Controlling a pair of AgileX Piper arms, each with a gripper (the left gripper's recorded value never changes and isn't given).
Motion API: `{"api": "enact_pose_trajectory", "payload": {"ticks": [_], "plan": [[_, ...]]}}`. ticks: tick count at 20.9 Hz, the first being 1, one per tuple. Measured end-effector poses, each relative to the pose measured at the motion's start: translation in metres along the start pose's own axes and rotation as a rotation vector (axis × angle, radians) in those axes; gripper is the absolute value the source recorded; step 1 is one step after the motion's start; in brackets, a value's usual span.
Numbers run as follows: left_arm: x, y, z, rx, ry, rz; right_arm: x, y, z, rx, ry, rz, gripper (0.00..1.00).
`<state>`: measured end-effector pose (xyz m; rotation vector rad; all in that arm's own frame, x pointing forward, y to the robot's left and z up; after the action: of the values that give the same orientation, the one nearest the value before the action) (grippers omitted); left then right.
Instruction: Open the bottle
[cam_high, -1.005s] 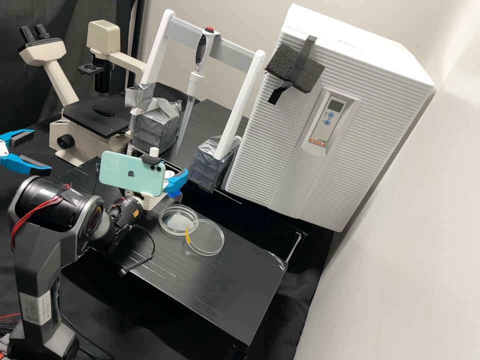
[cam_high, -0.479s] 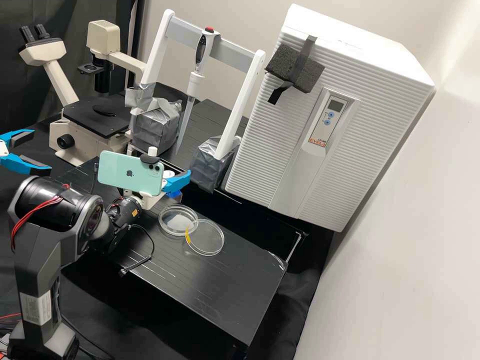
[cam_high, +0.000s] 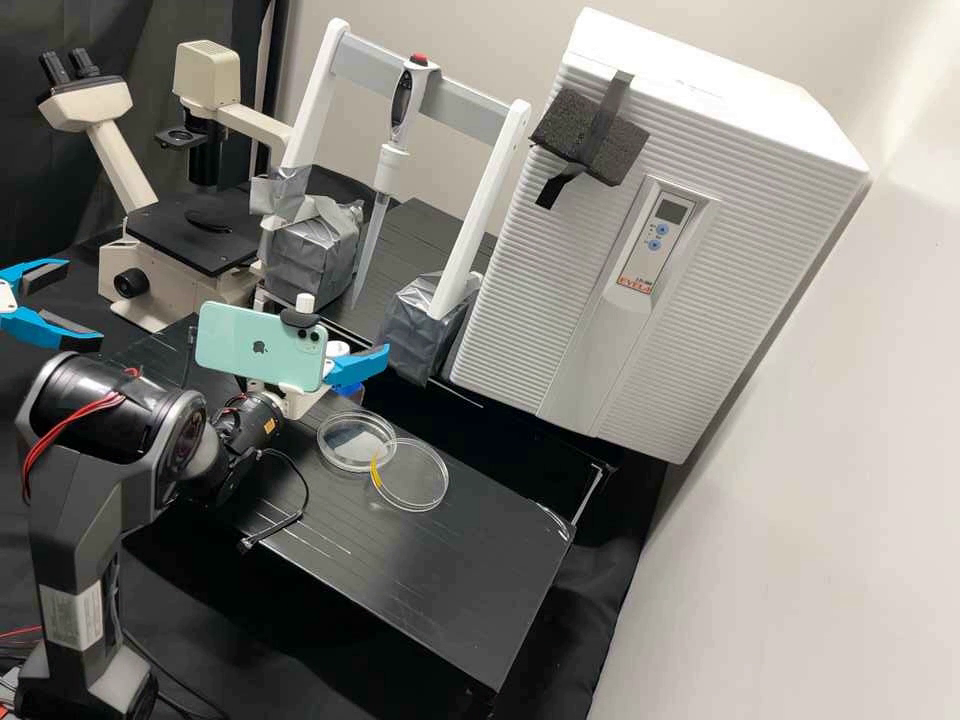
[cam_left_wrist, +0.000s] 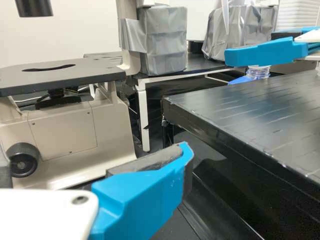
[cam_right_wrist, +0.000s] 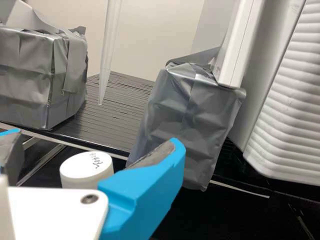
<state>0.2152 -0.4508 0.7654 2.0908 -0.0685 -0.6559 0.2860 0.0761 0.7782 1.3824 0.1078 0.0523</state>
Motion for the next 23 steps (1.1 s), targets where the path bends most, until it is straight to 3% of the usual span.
{"api": "enact_pose_trajectory", "payload": {"ticks": [14, 15, 23], "plan": [[0.0012, -0.0024, 0.0007, -0.004, -0.006, -0.011, 0.0007, -0.0023, 0.0014, -0.001, -0.005, -0.008, 1.0], [0.0012, -0.0024, 0.0007, -0.004, -0.006, -0.011, 0.0007, -0.0023, 0.0014, -0.001, -0.005, -0.008, 0.0], [0.0012, -0.0023, 0.0006, 0.004, -0.004, -0.01, 0.0015, -0.0049, 0.003, -0.003, -0.011, -0.016, 0.0]]}}
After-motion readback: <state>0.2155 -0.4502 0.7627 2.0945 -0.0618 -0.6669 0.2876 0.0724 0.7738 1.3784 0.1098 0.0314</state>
